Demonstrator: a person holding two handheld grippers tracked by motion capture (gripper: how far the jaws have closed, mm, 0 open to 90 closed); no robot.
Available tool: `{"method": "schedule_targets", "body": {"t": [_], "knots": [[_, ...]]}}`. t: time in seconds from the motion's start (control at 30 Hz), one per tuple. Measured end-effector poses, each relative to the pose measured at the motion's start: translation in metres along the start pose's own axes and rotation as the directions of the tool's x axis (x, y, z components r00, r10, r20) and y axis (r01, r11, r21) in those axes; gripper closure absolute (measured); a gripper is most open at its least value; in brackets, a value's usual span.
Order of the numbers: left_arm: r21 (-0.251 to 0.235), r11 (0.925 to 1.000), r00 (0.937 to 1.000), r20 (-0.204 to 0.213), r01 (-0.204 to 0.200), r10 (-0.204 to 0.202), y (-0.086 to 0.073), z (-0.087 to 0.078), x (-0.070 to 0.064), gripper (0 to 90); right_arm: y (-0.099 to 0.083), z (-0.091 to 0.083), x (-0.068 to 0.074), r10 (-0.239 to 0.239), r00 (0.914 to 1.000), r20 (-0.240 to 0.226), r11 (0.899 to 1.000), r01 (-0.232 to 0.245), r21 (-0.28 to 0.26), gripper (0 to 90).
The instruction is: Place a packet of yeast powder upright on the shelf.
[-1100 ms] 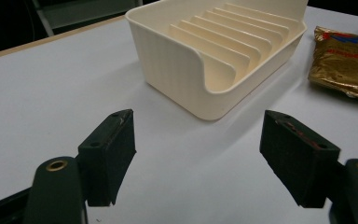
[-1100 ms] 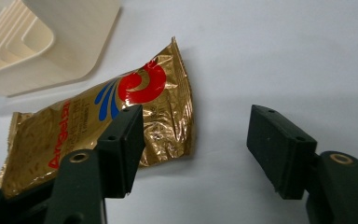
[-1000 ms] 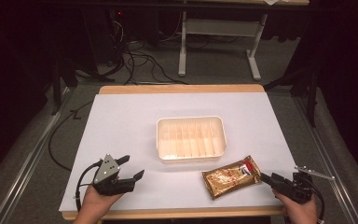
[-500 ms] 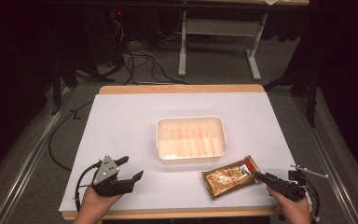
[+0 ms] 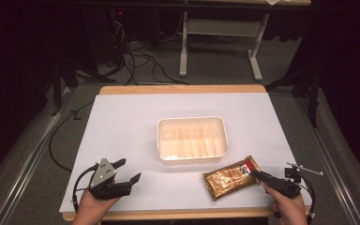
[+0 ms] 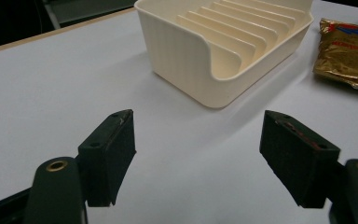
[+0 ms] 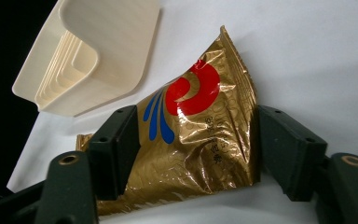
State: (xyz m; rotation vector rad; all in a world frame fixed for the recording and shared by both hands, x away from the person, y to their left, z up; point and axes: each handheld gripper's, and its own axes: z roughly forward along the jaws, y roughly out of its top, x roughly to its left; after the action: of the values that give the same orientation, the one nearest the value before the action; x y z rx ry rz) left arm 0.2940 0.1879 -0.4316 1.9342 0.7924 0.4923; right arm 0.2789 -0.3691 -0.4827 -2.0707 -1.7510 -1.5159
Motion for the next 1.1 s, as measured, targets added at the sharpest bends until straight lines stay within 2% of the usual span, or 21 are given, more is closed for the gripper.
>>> {"method": "schedule_targets", "body": {"t": [0.2,0.23,0.27,0.33,0.37,0.47,0.67,0.83,1.1], "knots": [[0.001,1.0000,0.9998,-0.019,0.009,-0.009,-0.004,-0.007,0.002,26.9,0.003,0.008,0.001,-0.014,0.9999,0.003,1.000,0.014,0.017,51.2],[-0.001,0.9999,0.9997,-0.022,0.012,-0.012,-0.004,-0.009,0.002,26.9,0.004,0.010,0.001,-0.019,0.9998,0.005,1.000,0.019,0.022,57.3],[0.000,0.9999,0.9996,-0.025,0.014,-0.014,-0.005,-0.010,0.003,26.9,0.005,0.011,0.002,-0.029,0.9996,0.006,0.999,0.028,0.021,67.7],[-0.002,0.9998,0.9992,-0.034,0.020,-0.021,-0.007,-0.013,0.004,26.9,0.007,0.011,0.006,-0.058,0.9981,-0.023,0.998,0.058,0.004,80.4],[-0.004,0.9998,0.9991,-0.037,0.021,-0.021,-0.007,-0.014,0.004,26.9,0.008,0.011,0.008,-0.072,0.9971,-0.022,0.997,0.072,0.001,82.8],[-0.006,0.9995,0.9985,-0.046,0.030,-0.030,-0.009,-0.018,0.006,26.9,0.010,0.014,0.013,-0.106,0.9942,-0.018,0.994,0.106,-0.005,85.5],[-0.006,0.9994,0.9979,-0.055,0.035,-0.036,-0.011,-0.021,0.005,26.9,0.014,0.013,0.018,-0.139,0.9900,-0.021,0.990,0.139,-0.023,87.0],[-0.006,0.9992,0.9978,-0.053,0.039,-0.039,-0.011,-0.021,0.006,26.9,0.016,0.008,0.020,-0.159,0.9871,-0.018,0.986,0.158,-0.051,87.5],[-0.009,0.9993,0.9979,-0.053,0.035,-0.036,-0.010,-0.021,0.007,26.9,0.020,-0.004,0.023,-0.187,0.9823,0.014,0.977,0.187,-0.104,88.0]]}}
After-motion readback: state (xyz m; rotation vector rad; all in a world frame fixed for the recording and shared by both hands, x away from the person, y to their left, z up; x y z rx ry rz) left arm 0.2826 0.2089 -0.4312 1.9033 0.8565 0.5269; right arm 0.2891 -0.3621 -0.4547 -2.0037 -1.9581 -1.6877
